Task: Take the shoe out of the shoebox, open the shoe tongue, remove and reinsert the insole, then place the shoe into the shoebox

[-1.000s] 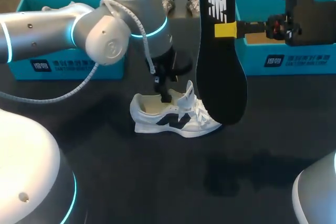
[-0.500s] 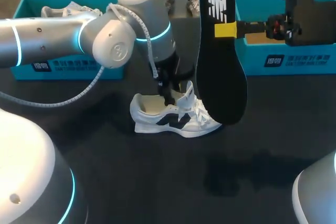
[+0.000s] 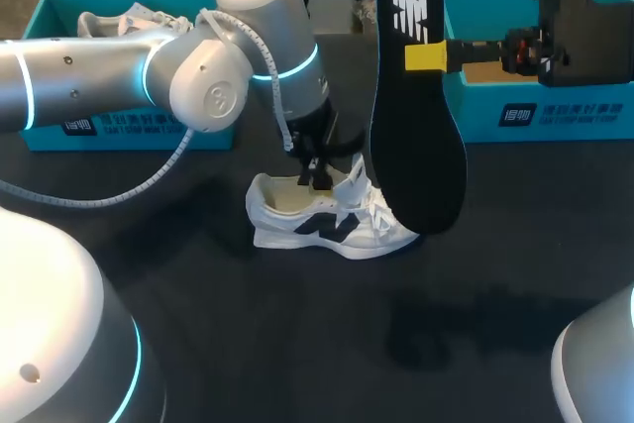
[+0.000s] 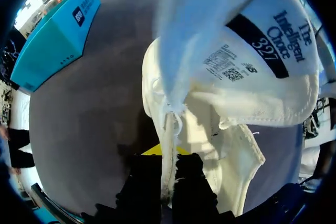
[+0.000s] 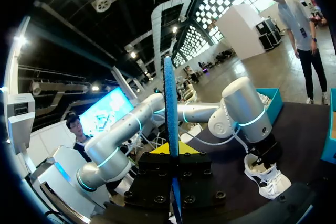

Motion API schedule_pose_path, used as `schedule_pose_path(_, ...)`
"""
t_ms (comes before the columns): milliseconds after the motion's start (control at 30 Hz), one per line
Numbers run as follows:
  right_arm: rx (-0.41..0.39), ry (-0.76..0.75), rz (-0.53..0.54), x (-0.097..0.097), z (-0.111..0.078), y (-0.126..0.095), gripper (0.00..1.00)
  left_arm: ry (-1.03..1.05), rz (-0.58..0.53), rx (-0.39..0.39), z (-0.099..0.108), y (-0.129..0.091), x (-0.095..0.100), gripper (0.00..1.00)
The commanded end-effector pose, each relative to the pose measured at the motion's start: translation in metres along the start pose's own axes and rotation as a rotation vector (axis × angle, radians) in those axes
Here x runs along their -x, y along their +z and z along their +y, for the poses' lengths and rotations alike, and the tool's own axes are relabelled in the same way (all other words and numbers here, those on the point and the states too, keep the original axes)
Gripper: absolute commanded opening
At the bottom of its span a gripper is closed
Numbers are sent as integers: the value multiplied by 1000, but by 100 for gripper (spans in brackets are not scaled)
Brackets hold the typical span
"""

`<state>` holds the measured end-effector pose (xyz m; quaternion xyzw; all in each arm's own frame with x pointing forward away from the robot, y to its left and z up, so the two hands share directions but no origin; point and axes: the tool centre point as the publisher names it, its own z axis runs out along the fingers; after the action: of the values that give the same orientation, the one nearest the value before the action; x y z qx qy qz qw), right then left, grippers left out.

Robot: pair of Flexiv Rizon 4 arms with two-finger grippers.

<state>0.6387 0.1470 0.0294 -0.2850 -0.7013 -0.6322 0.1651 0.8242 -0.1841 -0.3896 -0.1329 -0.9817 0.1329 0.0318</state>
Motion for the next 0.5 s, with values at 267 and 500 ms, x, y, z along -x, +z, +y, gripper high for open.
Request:
schedule_pose_path(267,-2,1,0,1,1,3,0,468,187,66,-8,-28,-6,0)
schedule_pose_path(500,-2,1,0,1,1,3,0,649,253,81,-10,-35,-6,0)
